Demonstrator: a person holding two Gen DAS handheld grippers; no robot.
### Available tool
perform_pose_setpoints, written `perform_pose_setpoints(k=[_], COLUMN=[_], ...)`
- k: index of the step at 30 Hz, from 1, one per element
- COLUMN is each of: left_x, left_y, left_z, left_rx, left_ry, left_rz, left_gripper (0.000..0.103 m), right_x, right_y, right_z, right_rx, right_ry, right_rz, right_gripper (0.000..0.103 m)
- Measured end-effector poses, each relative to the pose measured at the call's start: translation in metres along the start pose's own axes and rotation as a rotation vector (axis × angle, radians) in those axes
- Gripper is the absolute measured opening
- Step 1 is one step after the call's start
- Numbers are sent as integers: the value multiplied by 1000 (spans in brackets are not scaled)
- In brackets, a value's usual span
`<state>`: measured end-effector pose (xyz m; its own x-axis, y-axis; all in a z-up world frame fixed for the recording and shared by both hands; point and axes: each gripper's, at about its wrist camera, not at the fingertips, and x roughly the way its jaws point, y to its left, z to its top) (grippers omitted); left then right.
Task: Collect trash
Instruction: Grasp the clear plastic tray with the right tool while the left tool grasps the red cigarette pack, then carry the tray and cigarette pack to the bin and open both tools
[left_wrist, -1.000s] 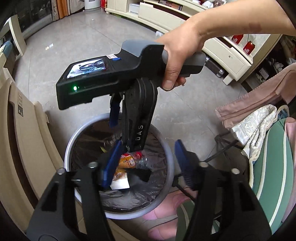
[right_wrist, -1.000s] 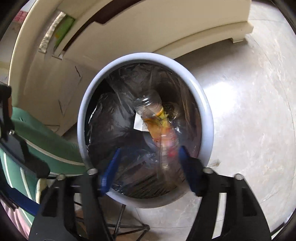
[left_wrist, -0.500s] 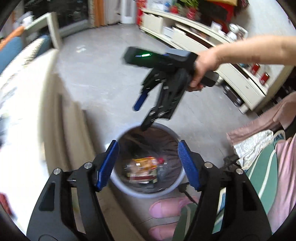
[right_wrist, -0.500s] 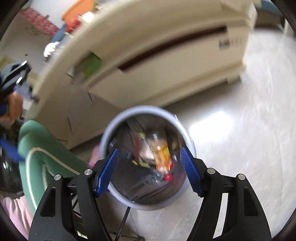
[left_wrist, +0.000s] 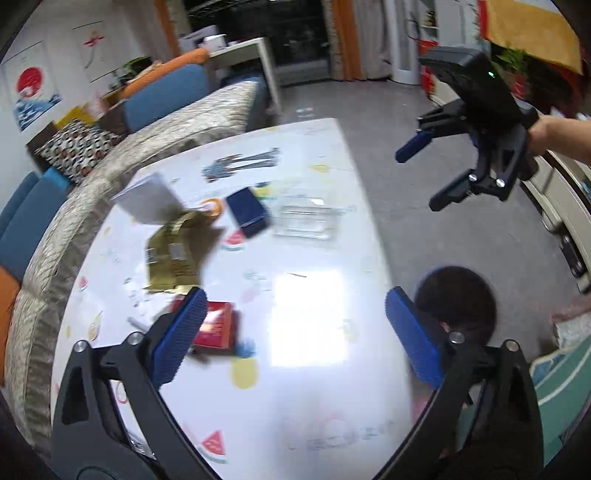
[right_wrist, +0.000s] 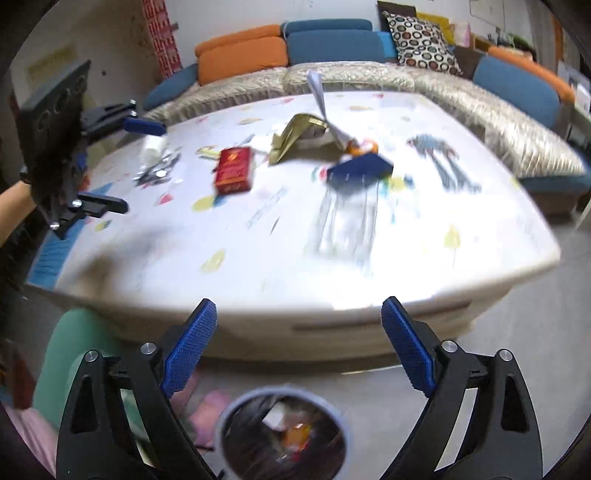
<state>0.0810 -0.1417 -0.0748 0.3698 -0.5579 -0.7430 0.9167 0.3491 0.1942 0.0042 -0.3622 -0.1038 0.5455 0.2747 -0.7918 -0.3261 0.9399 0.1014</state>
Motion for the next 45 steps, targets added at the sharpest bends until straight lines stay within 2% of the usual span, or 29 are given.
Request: perform_pose_setpoints(k=[5, 8, 13, 18, 22, 25, 26, 27, 29, 36, 45], left_x=[33, 53, 74, 93, 106, 112, 113, 115, 113, 100, 72], left_y=[39, 62, 74, 76, 85, 89, 89, 89, 89, 85, 69], left_z=[-9, -20, -29, -34, -39, -44, -45, -47, -49, -45, -21], left_rx=[-12, -32, -19, 25, 11, -4, -2, 1, 5, -3, 24], left_ry=[62, 88, 115, 137, 160, 165, 176, 183, 176, 161, 126], left_rz=[55, 47, 44, 76, 66, 57, 59, 60, 61, 54, 49], left_gripper=[96, 96, 96, 96, 96, 93, 84, 80, 78, 76, 76], right_x=[53, 77, 111, 135, 148, 151, 151, 150, 148, 138, 108], right_y=[1, -5, -17, -18, -18, -22, -23, -25, -27, -28, -18], right_z=[38, 49, 59, 65, 69, 71, 71, 72, 74, 72, 68], right_rx=[-13, 5, 45, 38, 18, 48, 59, 72, 80, 83, 54], right_ry=[55, 70, 104, 141, 148, 135, 132, 130, 129, 126, 106], right_rz=[-74, -109, -133, -176, -207, -188, -176, -160, -160, -133, -83], right_gripper=[90, 90, 90, 90, 89, 85, 78, 71, 62, 60, 60])
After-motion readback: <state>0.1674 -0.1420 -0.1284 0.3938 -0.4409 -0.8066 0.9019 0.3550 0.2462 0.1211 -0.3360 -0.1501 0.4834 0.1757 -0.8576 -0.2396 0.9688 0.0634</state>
